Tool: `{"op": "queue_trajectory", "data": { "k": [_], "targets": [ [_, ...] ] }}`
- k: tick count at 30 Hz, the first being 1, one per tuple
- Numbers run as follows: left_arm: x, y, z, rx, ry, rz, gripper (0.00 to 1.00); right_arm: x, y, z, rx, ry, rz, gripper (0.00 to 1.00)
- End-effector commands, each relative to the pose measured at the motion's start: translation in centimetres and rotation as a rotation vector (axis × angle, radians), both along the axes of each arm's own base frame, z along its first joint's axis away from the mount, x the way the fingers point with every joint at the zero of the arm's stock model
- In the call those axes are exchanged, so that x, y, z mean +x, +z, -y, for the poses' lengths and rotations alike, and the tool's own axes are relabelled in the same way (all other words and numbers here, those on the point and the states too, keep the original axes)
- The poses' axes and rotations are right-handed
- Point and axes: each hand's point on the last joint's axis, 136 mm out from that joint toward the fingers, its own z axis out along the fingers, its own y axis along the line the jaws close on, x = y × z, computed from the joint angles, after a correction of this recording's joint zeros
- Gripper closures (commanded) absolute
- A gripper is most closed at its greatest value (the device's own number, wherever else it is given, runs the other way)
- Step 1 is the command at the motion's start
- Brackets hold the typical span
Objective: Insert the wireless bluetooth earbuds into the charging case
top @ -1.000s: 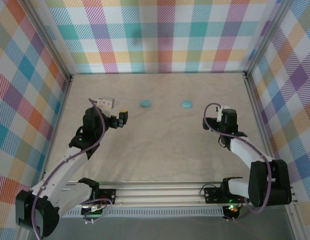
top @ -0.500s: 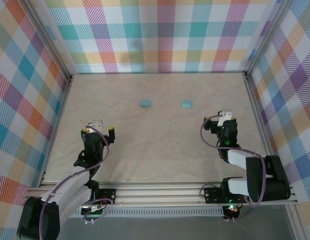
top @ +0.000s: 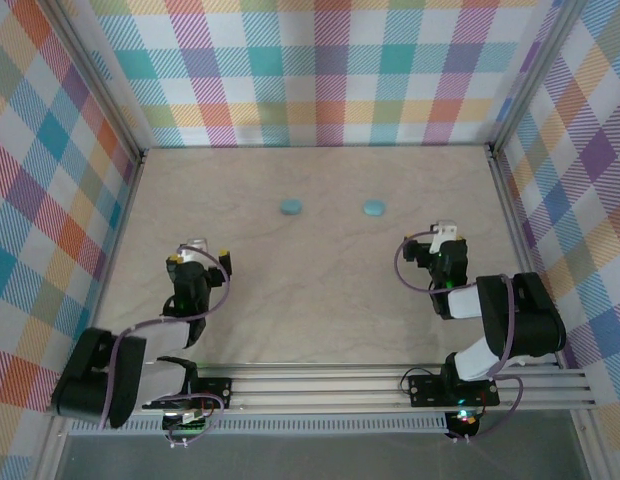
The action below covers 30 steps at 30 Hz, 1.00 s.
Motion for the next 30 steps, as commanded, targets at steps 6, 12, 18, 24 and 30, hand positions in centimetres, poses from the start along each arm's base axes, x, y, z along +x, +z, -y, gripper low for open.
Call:
{"op": "queue_trajectory", "data": {
  "k": [6,12,18,24,30],
  "targets": [
    [5.3,-0.2,1.7,-0.034,-0.069,0.042,0.0,1.8,1.2,0.4,0.027,-0.003,0.003,0.0],
    [7.1,-1.6,0.7,-0.145,-0.099,-0.069,0.0,1.7,1.2,0.5,0.027,-0.003,0.003,0.0],
    [7.0,-1.6,0.8,-0.145,-0.101,-0.071,0.0,1.7,1.3,0.5,0.027,-0.003,0.005,0.0],
    [7.0,-1.6,0.8,-0.144,-0.102,-0.069,0.0,1.8,1.3,0.5,0.027,-0.003,0.005,0.0],
    [7.0,-1.6,0.8,-0.143,-0.102,-0.071,0.0,1.8,1.2,0.5,0.026,-0.005,0.004,0.0]
  ]
}}
